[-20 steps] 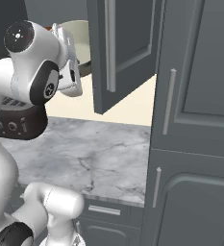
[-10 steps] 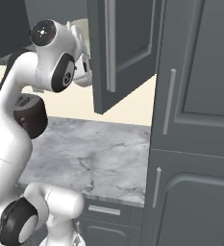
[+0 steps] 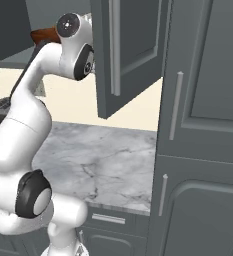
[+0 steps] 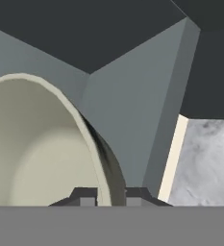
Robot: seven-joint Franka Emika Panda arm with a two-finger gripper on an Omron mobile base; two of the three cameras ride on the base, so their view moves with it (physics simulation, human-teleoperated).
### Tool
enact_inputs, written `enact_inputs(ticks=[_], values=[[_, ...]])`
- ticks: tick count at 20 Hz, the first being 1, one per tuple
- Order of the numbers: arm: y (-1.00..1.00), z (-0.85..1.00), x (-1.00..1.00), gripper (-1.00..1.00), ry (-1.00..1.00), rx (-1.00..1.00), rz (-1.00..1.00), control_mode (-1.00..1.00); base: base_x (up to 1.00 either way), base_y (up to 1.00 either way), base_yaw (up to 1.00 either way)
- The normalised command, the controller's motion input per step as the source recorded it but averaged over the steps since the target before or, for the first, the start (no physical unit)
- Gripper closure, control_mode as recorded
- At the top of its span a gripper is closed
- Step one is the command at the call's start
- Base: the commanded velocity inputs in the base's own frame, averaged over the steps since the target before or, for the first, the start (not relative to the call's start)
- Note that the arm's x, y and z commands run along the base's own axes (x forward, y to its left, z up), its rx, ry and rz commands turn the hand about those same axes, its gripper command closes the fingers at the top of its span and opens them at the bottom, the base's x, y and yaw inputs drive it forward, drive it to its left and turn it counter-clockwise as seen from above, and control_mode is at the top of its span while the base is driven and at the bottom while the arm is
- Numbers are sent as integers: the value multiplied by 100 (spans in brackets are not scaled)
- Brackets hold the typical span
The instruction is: Open the cabinet. Pick the bowls from the counter and place them in the cabinet. Then close the cabinet.
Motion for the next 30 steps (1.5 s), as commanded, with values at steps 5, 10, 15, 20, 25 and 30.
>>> enact_inputs(ticks=[5, 10, 15, 20, 25, 30], values=[[-29, 4, 59, 100, 3, 6, 0, -100, 0, 0, 0], [-16, 2, -18, 100, -2, 6, -1, -100, 0, 0, 0], [0, 0, 4, 100, 0, 0, 0, -100, 0, 0, 0], [0, 0, 21, 100, 0, 0, 0, -100, 0, 0, 0], [0, -4, 45, 100, 0, -1, 0, -100, 0, 0, 0], [0, 0, 19, 100, 0, 0, 0, -100, 0, 0, 0]])
